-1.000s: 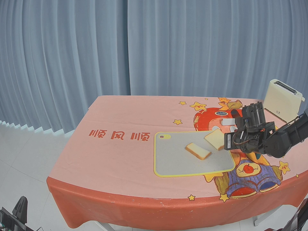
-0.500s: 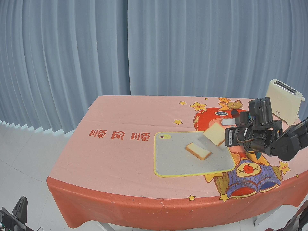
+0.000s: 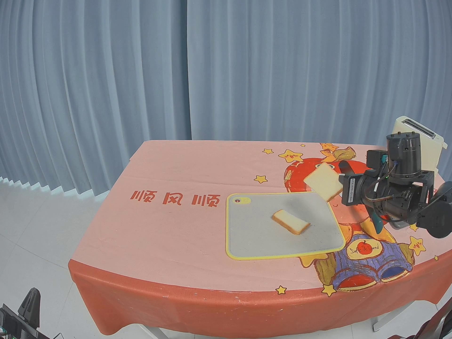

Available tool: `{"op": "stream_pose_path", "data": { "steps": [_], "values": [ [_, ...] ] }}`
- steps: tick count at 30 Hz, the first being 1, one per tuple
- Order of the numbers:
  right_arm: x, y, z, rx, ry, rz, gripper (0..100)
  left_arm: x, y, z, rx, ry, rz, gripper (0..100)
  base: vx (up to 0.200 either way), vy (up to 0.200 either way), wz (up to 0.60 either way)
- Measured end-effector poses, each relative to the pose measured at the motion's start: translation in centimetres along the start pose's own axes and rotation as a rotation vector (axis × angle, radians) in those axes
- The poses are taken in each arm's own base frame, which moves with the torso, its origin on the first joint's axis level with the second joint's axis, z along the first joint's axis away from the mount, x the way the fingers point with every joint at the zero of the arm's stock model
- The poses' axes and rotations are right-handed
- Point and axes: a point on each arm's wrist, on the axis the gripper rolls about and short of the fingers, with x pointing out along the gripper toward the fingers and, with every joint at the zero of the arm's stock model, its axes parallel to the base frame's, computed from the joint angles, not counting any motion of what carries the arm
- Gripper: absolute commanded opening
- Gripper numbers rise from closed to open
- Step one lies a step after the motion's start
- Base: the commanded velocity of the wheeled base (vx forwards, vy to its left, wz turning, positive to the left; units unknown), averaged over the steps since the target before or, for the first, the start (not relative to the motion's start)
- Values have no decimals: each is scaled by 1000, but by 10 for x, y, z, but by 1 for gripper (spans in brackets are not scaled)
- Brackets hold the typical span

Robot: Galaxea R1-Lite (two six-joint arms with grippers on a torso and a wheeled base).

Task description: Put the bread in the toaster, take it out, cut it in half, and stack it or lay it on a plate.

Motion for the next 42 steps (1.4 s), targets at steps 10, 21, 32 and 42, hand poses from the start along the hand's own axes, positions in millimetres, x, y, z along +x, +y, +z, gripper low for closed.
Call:
{"op": "stream_pose_path", "data": {
  "steps": [10,21,32,42],
  "values": [
    [-16,-1,9,6,-46,12,0,0,0,0,0,0,1,0,0,0,0],
    [-17,-2,8,7,-49,12,0,0,0,0,0,0,1,0,0,0,0],
    [-18,-3,2,6,-36,9,0,0,0,0,0,0,1,0,0,0,0],
    [-45,-14,3,26,-80,2,0,0,0,0,0,0,1,0,0,0,0]
  ]
}}
